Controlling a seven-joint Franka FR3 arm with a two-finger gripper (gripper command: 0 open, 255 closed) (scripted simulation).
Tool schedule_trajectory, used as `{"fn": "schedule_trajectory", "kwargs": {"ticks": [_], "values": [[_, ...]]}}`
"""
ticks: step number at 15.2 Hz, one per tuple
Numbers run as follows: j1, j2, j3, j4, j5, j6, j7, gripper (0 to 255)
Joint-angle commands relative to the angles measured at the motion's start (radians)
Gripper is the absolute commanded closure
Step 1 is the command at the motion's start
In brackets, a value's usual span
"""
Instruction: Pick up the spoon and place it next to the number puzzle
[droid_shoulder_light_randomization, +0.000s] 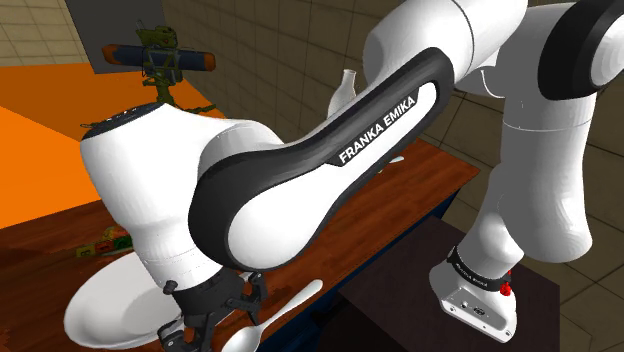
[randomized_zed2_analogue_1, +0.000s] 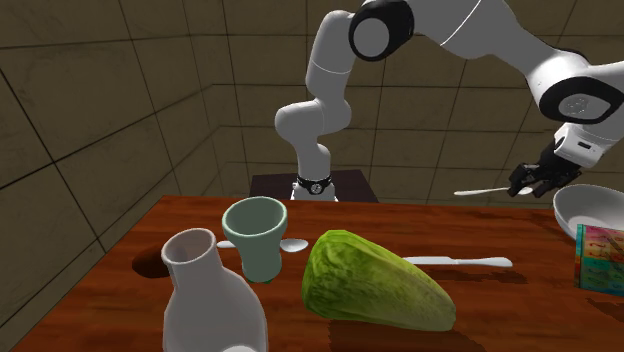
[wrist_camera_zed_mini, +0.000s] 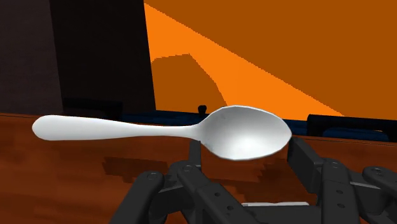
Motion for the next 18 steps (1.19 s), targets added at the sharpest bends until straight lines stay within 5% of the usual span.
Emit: {"fn": "schedule_trajectory", "kwargs": {"ticks": [1,9,10,15,18], "values": [[0.005,0.02,-0.008,-0.009,-0.012,0.027,0.0,255],[0.005,0.02,-0.008,-0.009,-0.012,0.027,0.0,255],[0.005,0.02,-0.008,-0.009,-0.012,0.027,0.0,0],[0.005,0.02,-0.008,-0.009,-0.012,0.027,0.0,0],[-0.002,0.003,-0.002,0.071,-0.001,-0.069,-0.007,0]]}}
